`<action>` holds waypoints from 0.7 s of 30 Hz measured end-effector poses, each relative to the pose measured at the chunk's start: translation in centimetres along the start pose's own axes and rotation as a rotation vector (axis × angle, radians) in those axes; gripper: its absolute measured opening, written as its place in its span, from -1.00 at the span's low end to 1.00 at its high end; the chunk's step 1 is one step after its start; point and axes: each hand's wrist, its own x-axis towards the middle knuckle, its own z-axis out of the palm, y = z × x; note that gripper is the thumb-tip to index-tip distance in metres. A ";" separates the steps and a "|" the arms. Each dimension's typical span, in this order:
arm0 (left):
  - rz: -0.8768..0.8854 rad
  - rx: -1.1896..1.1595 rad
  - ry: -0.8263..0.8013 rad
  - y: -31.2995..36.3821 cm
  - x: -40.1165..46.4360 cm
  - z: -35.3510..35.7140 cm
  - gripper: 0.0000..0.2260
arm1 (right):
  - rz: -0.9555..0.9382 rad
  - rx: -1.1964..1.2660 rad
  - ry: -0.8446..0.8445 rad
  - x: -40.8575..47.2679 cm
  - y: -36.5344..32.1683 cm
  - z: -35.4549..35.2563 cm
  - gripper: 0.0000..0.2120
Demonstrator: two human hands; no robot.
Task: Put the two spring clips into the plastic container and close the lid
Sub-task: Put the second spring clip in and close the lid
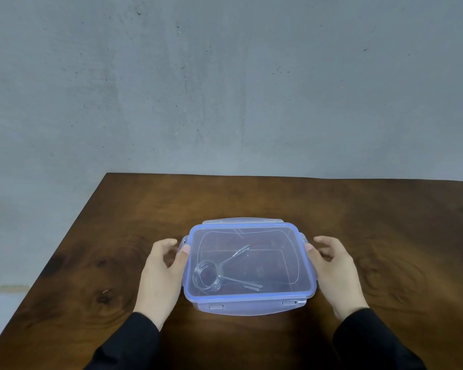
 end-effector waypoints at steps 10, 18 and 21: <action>0.104 0.125 -0.211 0.2 -2.8 0.5 -0.39 | -0.151 -0.236 -0.099 -1.5 0.3 0.3 -0.56; 0.003 -0.126 -0.186 -0.8 -3.6 2.1 -0.49 | -0.040 -0.001 -0.158 -2.1 1.0 0.9 -0.74; -0.025 -0.200 -0.187 -0.8 -3.5 2.4 -0.52 | -0.028 0.046 -0.179 -2.0 0.3 0.7 -0.74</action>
